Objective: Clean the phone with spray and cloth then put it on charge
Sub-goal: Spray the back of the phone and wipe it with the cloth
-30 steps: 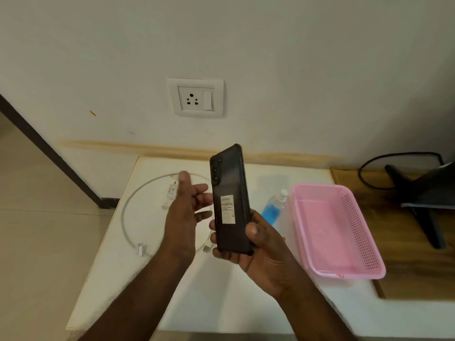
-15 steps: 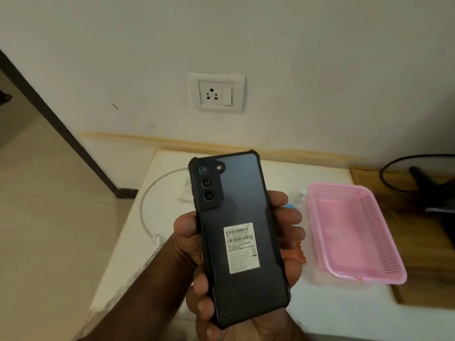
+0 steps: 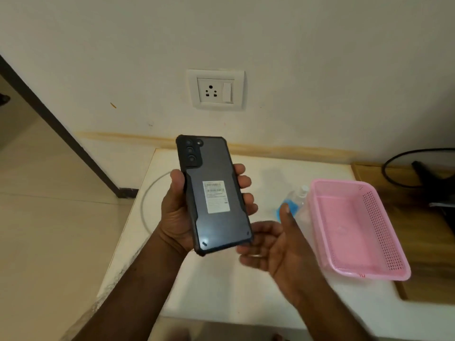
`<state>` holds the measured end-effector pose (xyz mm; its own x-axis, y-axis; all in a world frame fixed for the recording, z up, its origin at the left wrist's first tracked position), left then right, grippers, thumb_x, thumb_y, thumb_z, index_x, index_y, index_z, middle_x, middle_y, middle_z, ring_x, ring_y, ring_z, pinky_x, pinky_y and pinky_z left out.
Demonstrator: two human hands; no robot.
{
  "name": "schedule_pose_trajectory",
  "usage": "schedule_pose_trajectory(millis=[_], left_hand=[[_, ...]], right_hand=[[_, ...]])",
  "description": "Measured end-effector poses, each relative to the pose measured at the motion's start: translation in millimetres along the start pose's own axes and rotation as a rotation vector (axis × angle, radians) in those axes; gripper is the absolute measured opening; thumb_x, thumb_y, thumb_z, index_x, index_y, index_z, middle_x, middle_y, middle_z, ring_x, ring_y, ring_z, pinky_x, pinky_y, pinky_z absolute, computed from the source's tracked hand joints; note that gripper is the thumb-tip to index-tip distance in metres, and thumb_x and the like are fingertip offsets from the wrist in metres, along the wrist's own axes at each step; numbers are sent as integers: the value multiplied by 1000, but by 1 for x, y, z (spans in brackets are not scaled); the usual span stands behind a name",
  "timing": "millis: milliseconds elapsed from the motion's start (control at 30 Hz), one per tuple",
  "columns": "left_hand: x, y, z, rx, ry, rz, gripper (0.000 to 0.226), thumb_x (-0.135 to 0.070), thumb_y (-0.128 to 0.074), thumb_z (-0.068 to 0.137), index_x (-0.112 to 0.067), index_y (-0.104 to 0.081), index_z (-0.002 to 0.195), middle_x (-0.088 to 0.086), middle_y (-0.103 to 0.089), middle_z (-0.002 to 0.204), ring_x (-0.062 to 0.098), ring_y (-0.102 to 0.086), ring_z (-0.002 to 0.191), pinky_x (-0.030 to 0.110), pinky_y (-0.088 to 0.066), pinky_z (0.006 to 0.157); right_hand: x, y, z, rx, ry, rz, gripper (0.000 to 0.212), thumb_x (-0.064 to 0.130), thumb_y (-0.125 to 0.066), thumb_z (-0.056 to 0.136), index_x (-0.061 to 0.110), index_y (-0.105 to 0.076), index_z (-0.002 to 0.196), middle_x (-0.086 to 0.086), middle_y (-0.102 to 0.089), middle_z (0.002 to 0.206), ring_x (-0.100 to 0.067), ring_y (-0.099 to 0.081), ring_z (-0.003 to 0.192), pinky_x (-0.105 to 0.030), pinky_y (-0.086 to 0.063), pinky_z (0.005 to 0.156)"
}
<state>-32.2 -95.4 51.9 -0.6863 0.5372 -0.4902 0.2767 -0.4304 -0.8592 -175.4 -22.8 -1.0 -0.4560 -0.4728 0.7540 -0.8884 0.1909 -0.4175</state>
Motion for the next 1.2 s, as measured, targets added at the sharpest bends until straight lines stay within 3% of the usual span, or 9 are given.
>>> schedule_pose_trajectory(millis=[100, 167, 267, 500, 667, 767, 833, 1000, 1200], left_hand=[[-5, 14, 0, -45, 0, 26, 96, -49, -85, 70, 3, -43, 140, 22, -62, 123, 38, -64, 108, 57, -42, 107], [-3, 19, -1, -27, 9, 13, 93, -48, -83, 74, 2, -42, 141, 22, -61, 125, 39, -63, 111, 57, -42, 106], [-2, 22, 2, -36, 23, -10, 93, -46, -82, 76, 2, -40, 143, 23, -59, 127, 40, -62, 112, 57, -44, 104], [3, 26, -2, -41, 55, 13, 94, -44, -82, 76, 4, -39, 144, 25, -59, 130, 42, -62, 113, 58, -45, 103], [3, 29, -2, -65, 51, 45, 93, -48, -83, 74, 2, -44, 143, 23, -60, 128, 39, -63, 111, 57, -46, 102], [5, 33, -2, -136, 45, 87, 93, -52, -84, 69, -1, -51, 139, 21, -63, 126, 37, -66, 108, 55, -52, 98], [5, 36, -3, -180, 35, 112, 95, -55, -85, 67, -3, -52, 139, 20, -64, 125, 37, -67, 107, 54, -54, 95], [5, 41, -4, -199, 29, 126, 92, -57, -83, 67, -5, -54, 138, 18, -65, 123, 34, -68, 106, 51, -55, 93], [9, 40, -2, -200, 37, 165, 84, -59, -80, 71, -8, -59, 134, 16, -66, 122, 32, -68, 106, 49, -56, 92]], right_hand=[[40, 45, 2, -640, 358, -650, 66, 80, -61, 59, 21, -66, 89, 7, -73, 75, -10, -69, 66, -13, -49, 52], [49, 59, 6, -812, 477, -823, 61, 75, -65, 64, 25, -59, 100, 16, -66, 87, -8, -65, 74, -13, -46, 61], [47, 69, 19, -893, 438, -887, 81, 61, -79, 65, 24, -45, 129, 8, -58, 115, -9, -57, 92, -17, -44, 74], [39, 57, 37, -786, 434, -1190, 76, 63, -67, 78, 33, -33, 139, 6, -52, 138, -21, -58, 116, -34, -44, 99], [42, 59, 42, -791, 509, -1142, 56, 52, -65, 86, 27, -48, 132, 3, -61, 126, -19, -60, 110, -23, -31, 90], [47, 52, 43, -673, 533, -966, 57, 71, -55, 76, 34, -48, 118, 12, -62, 112, -10, -61, 97, -22, -47, 88], [54, 43, 40, -539, 526, -801, 62, 77, -55, 67, 36, -47, 114, 18, -62, 104, -12, -67, 92, -12, -54, 68], [61, 19, 31, -191, 584, -508, 83, 38, -74, 78, 38, -27, 146, 16, -66, 112, -8, -68, 101, -16, -54, 73], [63, 5, 18, -48, 603, -533, 72, 25, -74, 83, 54, -31, 134, -2, -67, 105, -20, -66, 103, -32, -57, 86]])
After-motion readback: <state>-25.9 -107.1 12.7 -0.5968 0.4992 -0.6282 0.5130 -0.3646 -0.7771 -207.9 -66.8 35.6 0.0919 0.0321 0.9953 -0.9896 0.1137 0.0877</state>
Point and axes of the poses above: each hand's wrist, its own z-axis towards the middle knuckle, its own y-axis out of the back of the hand, x = y × z, the point moved 4 cm from there along z, towards the middle knuckle
